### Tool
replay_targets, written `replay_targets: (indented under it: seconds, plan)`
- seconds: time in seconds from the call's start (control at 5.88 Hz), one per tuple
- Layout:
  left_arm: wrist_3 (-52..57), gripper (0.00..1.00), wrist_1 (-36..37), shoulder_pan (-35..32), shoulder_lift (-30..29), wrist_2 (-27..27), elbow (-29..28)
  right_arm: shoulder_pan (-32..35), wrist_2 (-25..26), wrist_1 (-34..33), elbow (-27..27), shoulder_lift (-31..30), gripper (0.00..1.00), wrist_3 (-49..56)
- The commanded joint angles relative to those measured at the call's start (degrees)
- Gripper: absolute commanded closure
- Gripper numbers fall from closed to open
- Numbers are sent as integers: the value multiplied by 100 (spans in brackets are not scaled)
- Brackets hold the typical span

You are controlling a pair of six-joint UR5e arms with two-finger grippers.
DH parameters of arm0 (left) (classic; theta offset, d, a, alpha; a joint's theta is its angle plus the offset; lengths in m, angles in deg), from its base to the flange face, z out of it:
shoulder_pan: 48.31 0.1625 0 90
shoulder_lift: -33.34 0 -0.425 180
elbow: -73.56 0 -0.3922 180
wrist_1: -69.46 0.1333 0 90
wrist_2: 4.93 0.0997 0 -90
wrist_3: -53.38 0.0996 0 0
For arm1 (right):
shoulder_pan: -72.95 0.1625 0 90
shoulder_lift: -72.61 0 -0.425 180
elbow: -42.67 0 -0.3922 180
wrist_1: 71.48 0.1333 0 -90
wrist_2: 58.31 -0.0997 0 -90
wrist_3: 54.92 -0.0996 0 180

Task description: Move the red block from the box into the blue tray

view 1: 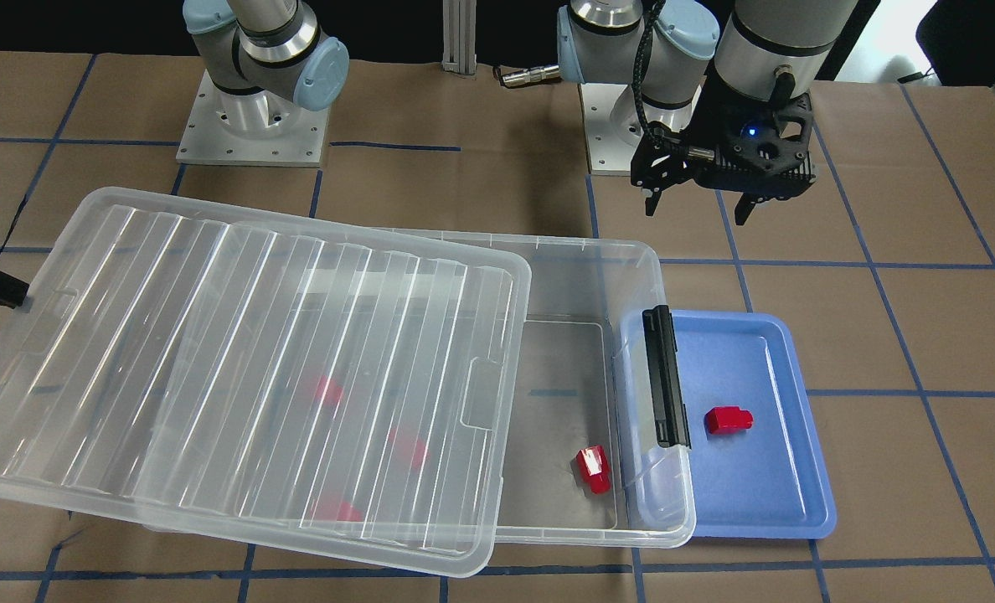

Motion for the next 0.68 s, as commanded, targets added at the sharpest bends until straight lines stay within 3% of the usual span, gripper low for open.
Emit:
replay_targets:
  seconds: [0.0, 0.17, 0.51]
  plan:
    - [-40, 2, -25, 3, 11, -16, 5, 63, 6, -60, -3, 55, 0, 506]
    - [-31, 2, -25, 3, 10, -25, 5, 63, -20, -547, -20, 108, 0, 918]
    - [-22, 2, -25, 3, 10, -34, 14, 107, -38, -702, -20, 170, 0, 984]
